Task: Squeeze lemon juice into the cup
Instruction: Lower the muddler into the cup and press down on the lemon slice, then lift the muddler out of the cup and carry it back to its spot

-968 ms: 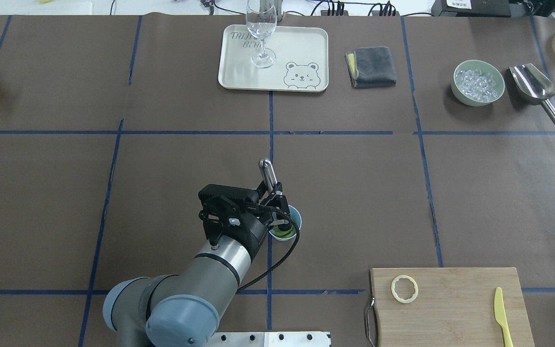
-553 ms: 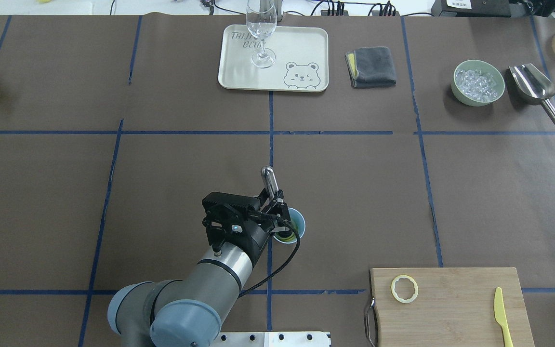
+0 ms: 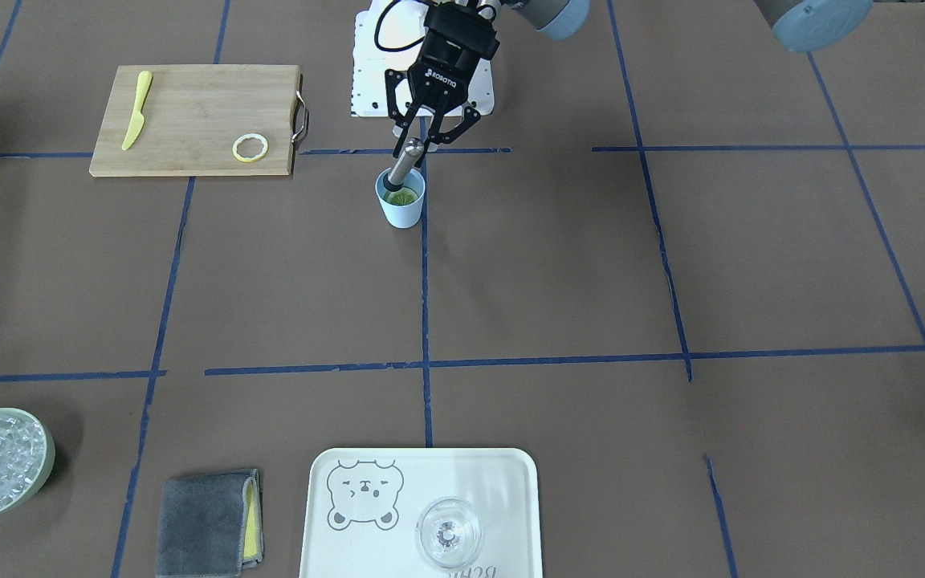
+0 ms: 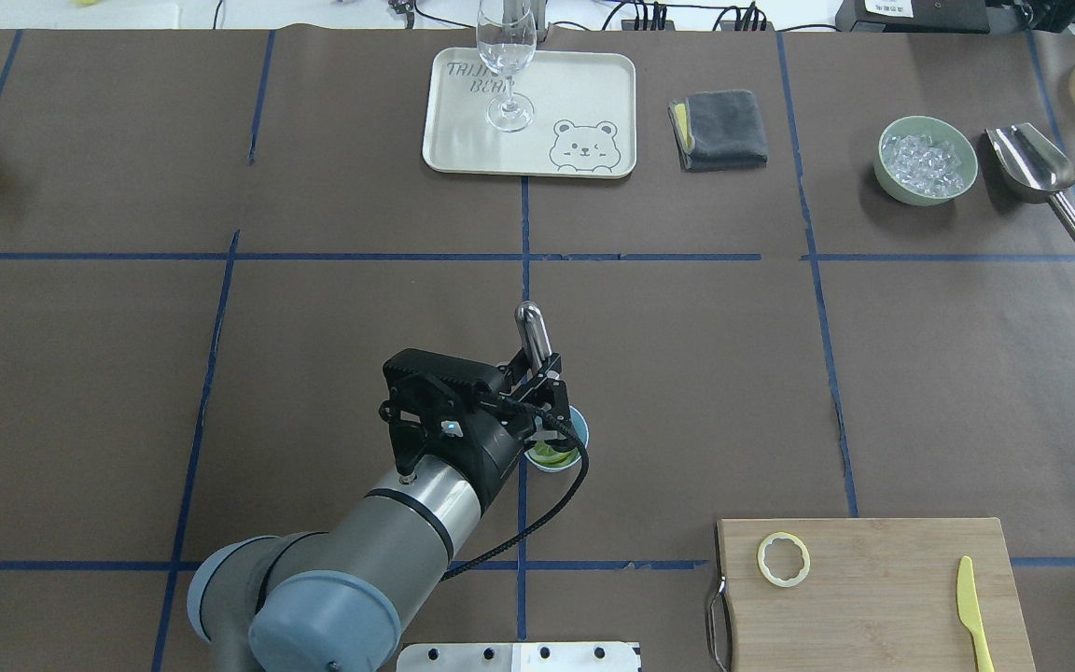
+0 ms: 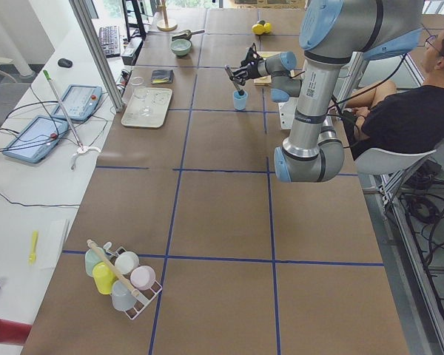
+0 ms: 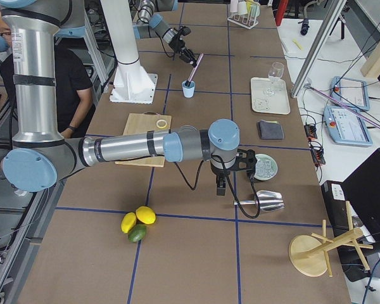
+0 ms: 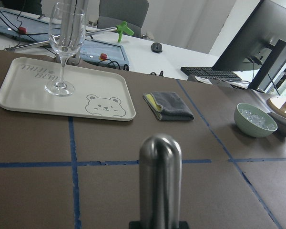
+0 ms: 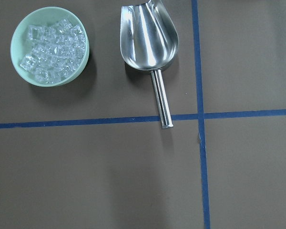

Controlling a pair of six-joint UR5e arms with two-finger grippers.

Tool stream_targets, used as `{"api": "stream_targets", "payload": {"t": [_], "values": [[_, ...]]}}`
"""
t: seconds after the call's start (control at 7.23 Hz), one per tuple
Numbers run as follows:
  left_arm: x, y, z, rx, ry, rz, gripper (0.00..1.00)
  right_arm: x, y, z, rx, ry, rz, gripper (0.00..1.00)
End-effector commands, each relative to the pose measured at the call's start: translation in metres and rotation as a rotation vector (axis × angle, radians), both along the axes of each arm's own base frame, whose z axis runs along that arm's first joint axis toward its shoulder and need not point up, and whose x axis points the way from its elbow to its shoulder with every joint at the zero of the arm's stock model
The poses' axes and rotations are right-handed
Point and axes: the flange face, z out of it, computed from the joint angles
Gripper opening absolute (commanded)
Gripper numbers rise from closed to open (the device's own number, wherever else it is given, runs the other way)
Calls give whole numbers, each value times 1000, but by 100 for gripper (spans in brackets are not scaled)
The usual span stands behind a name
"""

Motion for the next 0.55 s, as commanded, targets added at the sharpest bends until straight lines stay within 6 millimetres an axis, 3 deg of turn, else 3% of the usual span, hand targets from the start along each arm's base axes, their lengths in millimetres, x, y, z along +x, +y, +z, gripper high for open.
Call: {"api": "stream_targets", "payload": {"t": [0.0, 0.14, 0.28, 0.41], "values": [[-41, -40, -16, 52, -4, -13, 0, 0, 0, 0, 0, 0, 0, 100], [-66, -71, -14, 64, -17, -4, 0, 0, 0, 0, 0, 0, 0, 100], [-95, -108, 2, 65, -64, 25, 0, 0, 0, 2, -2, 2, -1, 100], [-127, -142, 42, 26, -123, 94, 0, 0, 0, 6, -11, 0, -1, 100]]}}
